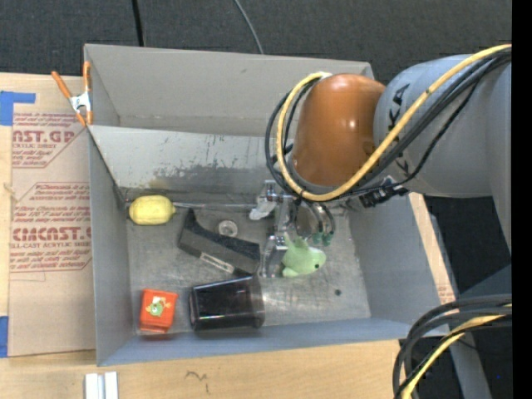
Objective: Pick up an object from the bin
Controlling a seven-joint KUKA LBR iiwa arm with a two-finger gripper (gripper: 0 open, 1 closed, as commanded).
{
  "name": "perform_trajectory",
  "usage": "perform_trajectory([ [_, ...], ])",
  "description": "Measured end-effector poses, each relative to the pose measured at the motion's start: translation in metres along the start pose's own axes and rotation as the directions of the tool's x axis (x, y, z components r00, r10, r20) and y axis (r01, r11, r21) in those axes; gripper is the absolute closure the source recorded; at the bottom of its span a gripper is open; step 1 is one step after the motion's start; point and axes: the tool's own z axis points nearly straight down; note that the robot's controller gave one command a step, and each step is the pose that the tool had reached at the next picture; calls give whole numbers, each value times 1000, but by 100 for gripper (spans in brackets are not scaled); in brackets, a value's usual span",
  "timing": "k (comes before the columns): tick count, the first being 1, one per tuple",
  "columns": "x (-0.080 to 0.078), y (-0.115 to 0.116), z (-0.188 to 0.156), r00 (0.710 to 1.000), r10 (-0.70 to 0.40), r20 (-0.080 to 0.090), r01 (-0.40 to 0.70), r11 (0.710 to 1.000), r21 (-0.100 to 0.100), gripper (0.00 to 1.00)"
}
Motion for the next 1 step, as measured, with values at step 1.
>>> perform_trajectory([
  [1, 0, 0, 0, 1000, 0, 0, 0, 1000, 0, 0],
])
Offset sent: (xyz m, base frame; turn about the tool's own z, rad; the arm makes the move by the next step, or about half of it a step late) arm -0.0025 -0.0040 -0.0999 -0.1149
